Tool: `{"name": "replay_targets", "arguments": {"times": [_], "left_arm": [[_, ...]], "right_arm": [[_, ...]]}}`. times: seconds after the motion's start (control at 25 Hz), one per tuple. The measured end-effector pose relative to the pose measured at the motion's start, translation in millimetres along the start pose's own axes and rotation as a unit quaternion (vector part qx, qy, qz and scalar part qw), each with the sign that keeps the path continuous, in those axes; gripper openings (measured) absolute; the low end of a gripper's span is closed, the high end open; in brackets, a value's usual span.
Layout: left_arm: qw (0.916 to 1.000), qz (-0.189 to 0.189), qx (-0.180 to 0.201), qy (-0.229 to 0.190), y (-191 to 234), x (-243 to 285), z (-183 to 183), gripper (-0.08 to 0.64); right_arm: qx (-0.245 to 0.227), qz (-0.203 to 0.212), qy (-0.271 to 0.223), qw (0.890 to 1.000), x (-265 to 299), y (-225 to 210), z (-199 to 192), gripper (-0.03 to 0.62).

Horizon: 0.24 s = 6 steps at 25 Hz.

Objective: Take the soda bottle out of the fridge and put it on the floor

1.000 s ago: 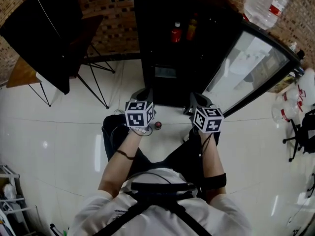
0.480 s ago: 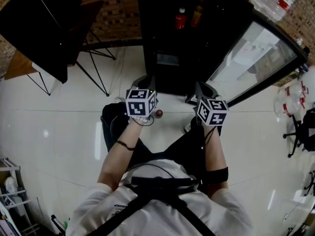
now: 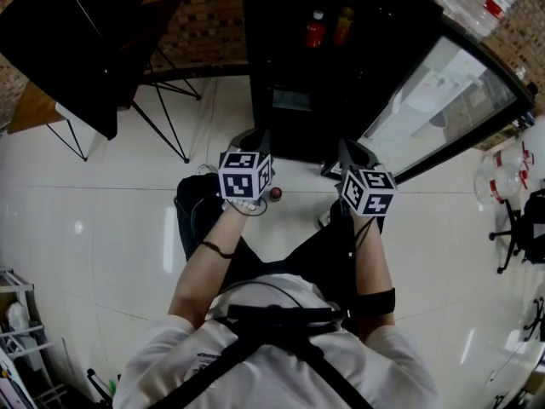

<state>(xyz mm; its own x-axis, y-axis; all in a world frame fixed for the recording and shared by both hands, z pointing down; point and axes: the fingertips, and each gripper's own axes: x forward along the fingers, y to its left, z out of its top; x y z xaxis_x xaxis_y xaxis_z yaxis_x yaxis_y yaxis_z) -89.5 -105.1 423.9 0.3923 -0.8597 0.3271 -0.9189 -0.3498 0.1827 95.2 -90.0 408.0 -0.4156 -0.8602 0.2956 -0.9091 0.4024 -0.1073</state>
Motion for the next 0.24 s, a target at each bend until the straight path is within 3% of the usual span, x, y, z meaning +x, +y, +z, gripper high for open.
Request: {"name": "replay_targets", "arguments": {"times": [0.24], "left_arm": [[1.0,0.001,-0.001,0.005,1.3,0.0,-3.5,0.002]], "right_arm": [[-0.001,0.001,-0.001,1.0,2.0,1.0,1.8,0.008]]}}
